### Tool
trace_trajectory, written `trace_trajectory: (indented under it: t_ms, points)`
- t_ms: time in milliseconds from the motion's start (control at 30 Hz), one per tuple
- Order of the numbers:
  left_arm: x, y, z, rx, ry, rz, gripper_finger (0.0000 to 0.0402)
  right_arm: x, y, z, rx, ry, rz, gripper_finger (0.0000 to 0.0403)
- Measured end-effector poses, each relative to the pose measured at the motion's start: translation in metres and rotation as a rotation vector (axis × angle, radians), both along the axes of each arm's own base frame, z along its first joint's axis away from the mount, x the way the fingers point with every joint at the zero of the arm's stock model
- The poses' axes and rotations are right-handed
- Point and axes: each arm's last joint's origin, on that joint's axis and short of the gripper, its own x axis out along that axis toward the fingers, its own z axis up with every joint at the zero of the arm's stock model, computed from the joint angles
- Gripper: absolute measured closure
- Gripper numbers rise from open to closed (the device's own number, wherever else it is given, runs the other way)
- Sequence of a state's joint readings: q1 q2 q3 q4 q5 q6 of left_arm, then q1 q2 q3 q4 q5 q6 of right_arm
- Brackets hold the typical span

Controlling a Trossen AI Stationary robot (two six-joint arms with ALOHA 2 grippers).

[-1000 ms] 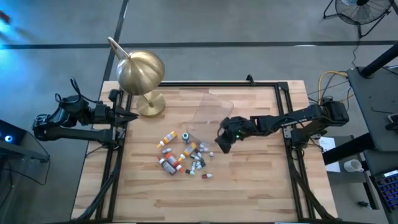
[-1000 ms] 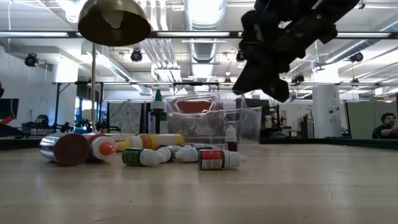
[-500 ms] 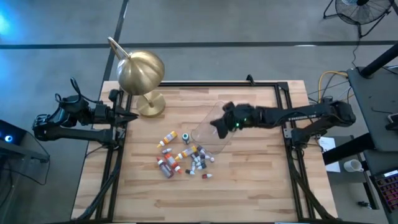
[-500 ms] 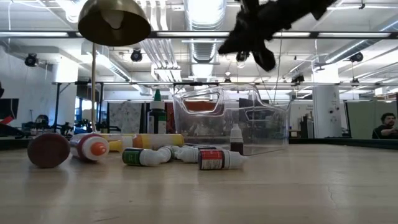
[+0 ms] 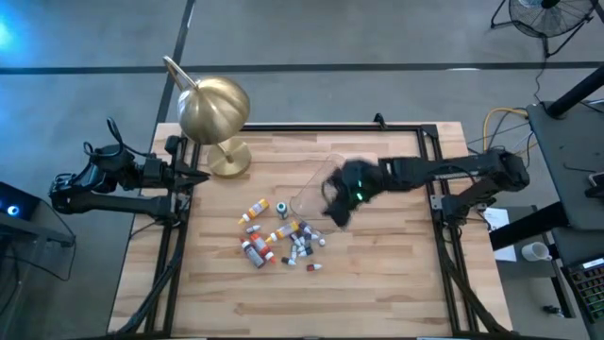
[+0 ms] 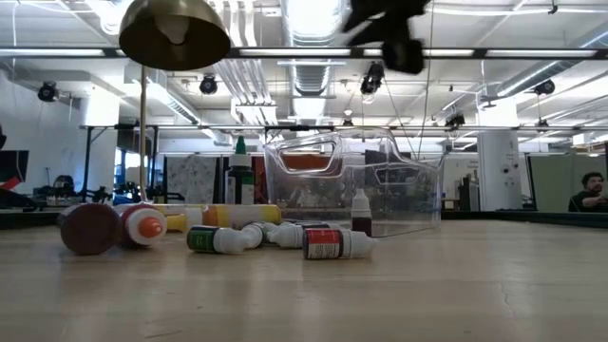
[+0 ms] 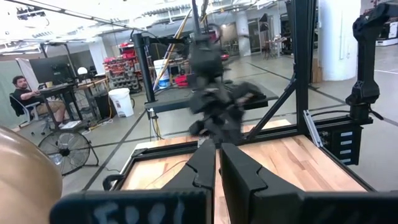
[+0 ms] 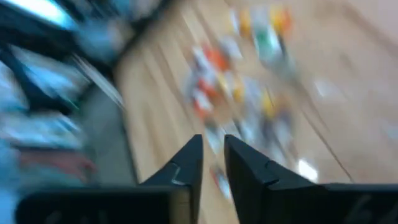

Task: Pick & Place food coloring
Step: Adjust the transparent bin, then put the large green food coloring bottle into the transparent bin

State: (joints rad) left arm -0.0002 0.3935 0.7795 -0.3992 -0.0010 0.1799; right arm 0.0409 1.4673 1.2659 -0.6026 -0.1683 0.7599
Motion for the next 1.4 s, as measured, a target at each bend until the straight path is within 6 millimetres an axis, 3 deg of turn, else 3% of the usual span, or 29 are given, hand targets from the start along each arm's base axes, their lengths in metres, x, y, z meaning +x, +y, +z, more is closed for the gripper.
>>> trace_trajectory:
  t_ms: [167,333,433,533,700,900,1133,1233,1400]
  points:
    - [0.000,0.000,0.000,0.000,0.000,0.000,0.0401,-0.032,0.034,-0.008,-0.138,0.331,-0.001,0.0260]
    - [0.000,0.000,0.000,0.000,0.000,0.000,0.0401,-0.043,0.057,-0.047,-0.145,0.469,-0.002,0.0217]
    - [0.000,0.000,0.000,0.000,0.000,0.000,0.0401,-0.045,0.052,-0.078,-0.199,0.499,-0.083,0.0210]
    - [0.000,0.000,0.000,0.000,0.001,-0.001,0.0401,-0.046,0.034,-0.103,-0.215,0.479,-0.228,0.0212]
    - [0.000,0.000,0.000,0.000,0.002,0.000,0.0401,-0.047,0.000,-0.129,-0.180,0.448,-0.336,0.0225]
    - [0.000,0.000,0.000,0.000,0.003,-0.001,0.0401,-0.038,-0.044,-0.130,-0.161,0.330,-0.436,0.0235]
    - [0.000,0.000,0.000,0.000,0.003,0.000,0.0401,-0.042,-0.092,-0.122,-0.237,0.313,-0.589,0.0234]
    - [0.000,0.000,0.000,0.000,0.003,0.000,0.0401,-0.040,-0.090,-0.113,-0.216,0.287,-0.457,0.0234]
    - [0.000,0.000,0.000,0.000,0.003,0.000,0.0401,-0.033,-0.046,-0.098,-0.211,0.203,-0.095,0.0241]
